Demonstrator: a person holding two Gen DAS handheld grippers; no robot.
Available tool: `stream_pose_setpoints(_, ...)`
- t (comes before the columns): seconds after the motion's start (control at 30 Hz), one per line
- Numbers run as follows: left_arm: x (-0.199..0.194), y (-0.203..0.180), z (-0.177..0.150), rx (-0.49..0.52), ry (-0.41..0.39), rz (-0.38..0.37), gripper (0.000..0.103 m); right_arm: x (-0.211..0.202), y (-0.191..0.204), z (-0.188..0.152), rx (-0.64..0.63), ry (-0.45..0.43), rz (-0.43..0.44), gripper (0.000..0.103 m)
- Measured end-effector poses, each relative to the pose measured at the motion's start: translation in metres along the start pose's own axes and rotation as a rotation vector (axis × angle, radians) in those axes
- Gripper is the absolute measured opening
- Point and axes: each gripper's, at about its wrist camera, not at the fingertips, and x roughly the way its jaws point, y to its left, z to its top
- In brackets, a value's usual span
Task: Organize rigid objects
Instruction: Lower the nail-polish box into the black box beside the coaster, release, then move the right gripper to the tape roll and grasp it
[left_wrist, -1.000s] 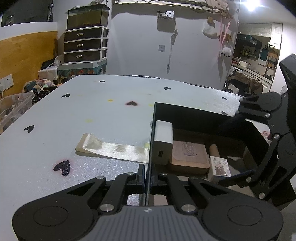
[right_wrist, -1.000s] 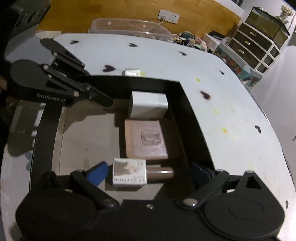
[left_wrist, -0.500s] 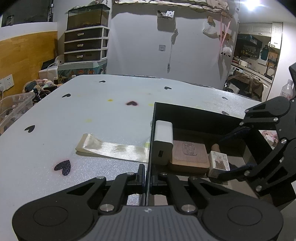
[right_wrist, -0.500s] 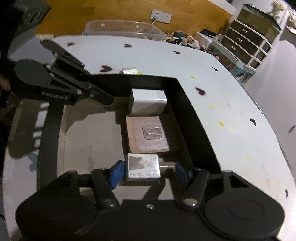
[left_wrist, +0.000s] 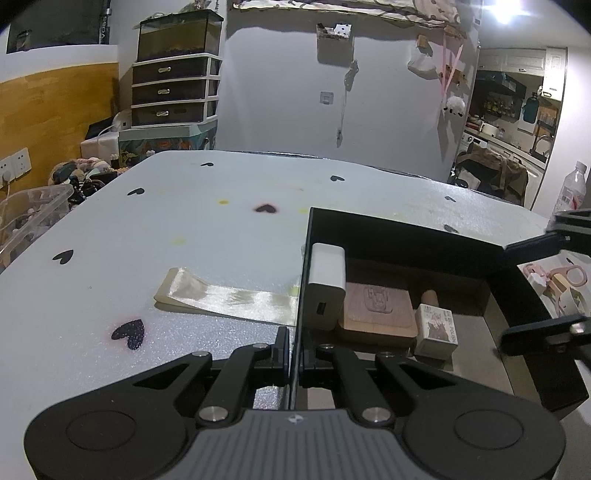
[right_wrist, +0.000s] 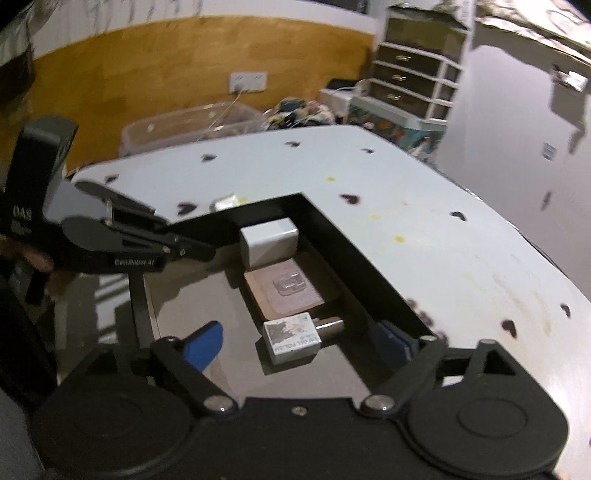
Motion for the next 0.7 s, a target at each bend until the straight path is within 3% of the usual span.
stream_pose_setpoints(0.1,-0.001,-0.001,0.0,0.0,-0.001,0.003,0.003,-0.011,0.0,-0.005,0.049,-0.045,-0.024,0.103)
stream_pose_setpoints(0.43,-0.003,-0.003,0.0,0.004,-0.002,0.01,0.004,-0.041,-0.006,-0.03,0.226,-0.168,-0.104,0.103)
stream_pose_setpoints(0.7,-0.003,-0.004,0.0,0.005,-0.001,0.011,0.004,-0.048,-0.013,-0.057,0.345,-0.187,-0.204,0.103)
